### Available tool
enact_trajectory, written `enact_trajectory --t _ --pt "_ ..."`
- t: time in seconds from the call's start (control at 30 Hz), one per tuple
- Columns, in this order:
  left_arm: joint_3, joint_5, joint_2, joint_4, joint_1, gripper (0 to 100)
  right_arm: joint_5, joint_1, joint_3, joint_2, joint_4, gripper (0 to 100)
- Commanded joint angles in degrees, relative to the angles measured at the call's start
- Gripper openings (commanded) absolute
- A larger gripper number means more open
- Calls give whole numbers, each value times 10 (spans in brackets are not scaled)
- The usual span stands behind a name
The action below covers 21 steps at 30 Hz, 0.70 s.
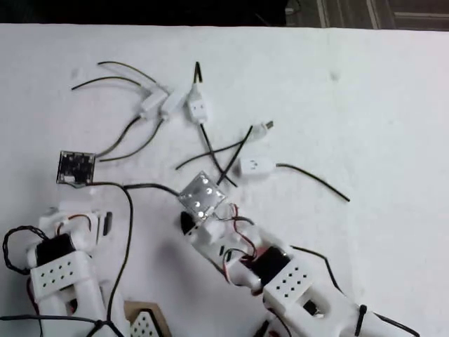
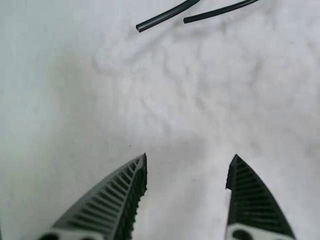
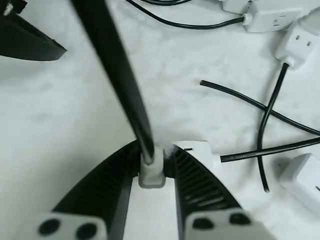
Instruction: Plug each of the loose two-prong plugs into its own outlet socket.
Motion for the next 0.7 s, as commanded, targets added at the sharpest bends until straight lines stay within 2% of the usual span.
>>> enact_trajectory --t 0.0,0.23,0.5,0.67 --pt "-3 -1 -10 -8 6 260 0 -7 -5 -14 -13 17" --pt "-3 -1 -10 -7 6 260 17 -7 -5 -7 -22 17" --pt "-3 -1 -10 -6 6 260 23 7 -67 160 -68 17" --pt "-2 -1 -10 -6 6 260 23 22 -85 197 -69 17"
